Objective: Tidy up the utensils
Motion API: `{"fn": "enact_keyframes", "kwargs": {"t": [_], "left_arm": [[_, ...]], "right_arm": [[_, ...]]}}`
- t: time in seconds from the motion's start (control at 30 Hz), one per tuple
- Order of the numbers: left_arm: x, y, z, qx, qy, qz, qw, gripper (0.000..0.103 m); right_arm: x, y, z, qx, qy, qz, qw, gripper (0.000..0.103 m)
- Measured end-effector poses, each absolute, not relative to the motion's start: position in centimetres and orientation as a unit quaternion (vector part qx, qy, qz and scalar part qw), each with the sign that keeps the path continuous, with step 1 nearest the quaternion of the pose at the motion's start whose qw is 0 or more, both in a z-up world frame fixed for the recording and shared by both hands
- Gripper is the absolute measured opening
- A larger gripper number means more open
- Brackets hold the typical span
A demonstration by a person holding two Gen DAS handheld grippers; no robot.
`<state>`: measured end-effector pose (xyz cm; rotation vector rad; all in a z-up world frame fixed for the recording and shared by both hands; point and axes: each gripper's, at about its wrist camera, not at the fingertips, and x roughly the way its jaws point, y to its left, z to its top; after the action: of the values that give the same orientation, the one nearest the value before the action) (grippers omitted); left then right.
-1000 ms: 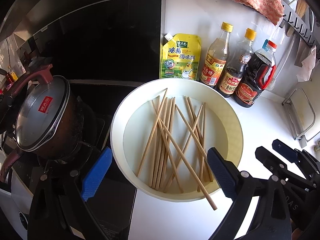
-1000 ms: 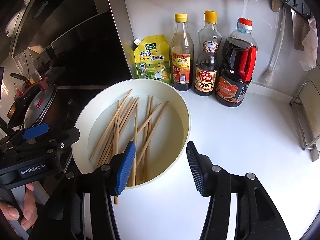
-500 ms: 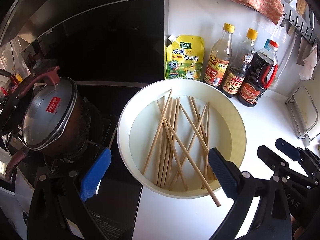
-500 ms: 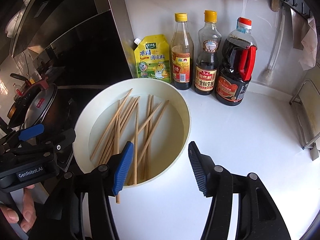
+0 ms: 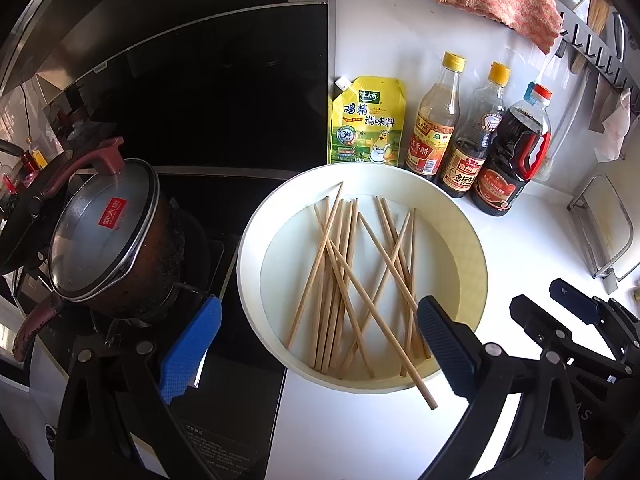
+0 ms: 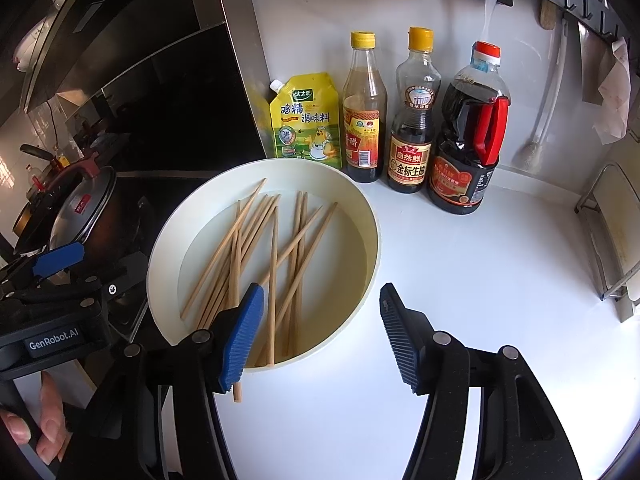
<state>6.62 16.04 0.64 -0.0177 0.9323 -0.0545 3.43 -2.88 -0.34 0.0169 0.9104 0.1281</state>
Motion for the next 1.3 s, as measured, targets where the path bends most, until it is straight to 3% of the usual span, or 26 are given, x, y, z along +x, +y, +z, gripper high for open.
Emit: {"fn": "enact_keyframes", "kwargs": {"t": [1.3], "left_arm": [[6.35,16.06,0.74,-0.005,0.451,-0.034,0.892,0.097]], "right_arm": [[2.50,-2.51,-0.09,-0.005,0.432,0.065,0.900,0.058]]}}
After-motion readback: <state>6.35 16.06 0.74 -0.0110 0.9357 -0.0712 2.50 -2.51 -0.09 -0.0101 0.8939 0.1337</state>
